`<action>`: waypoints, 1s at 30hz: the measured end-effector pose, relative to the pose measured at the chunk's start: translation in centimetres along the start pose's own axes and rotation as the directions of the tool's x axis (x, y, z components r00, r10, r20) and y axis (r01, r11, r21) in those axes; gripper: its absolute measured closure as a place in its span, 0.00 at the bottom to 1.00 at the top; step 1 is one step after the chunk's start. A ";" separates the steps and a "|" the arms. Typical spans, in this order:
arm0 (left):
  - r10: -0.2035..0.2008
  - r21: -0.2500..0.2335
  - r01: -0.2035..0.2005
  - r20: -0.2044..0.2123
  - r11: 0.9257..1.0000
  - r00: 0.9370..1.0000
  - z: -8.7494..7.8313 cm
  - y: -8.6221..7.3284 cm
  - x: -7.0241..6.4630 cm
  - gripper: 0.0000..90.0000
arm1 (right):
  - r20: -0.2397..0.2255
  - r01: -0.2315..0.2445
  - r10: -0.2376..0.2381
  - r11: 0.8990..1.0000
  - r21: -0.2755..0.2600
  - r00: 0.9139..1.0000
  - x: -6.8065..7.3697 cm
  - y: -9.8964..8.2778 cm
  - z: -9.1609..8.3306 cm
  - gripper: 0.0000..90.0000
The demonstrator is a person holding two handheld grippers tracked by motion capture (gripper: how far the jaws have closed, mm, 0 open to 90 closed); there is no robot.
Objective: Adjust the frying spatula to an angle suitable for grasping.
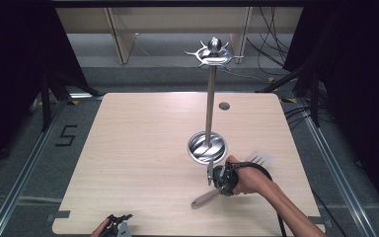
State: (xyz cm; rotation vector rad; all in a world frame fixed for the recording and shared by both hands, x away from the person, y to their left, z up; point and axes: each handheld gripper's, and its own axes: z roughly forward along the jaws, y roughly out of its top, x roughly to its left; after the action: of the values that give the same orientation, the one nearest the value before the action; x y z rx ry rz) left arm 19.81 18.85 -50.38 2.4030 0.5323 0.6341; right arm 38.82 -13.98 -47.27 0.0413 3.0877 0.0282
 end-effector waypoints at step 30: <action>-0.003 0.002 0.003 0.003 1.000 1.000 0.0 0.0 0.0 0.20 | 0.105 -0.165 0.212 0.925 -0.342 0.972 -0.8 -4.7 -4.1 0.85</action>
State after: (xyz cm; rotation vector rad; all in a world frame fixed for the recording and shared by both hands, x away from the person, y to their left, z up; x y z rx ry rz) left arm 19.85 18.88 -50.39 2.4041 0.5359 0.6293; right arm 39.26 -18.73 -43.25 0.3124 2.8818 0.5278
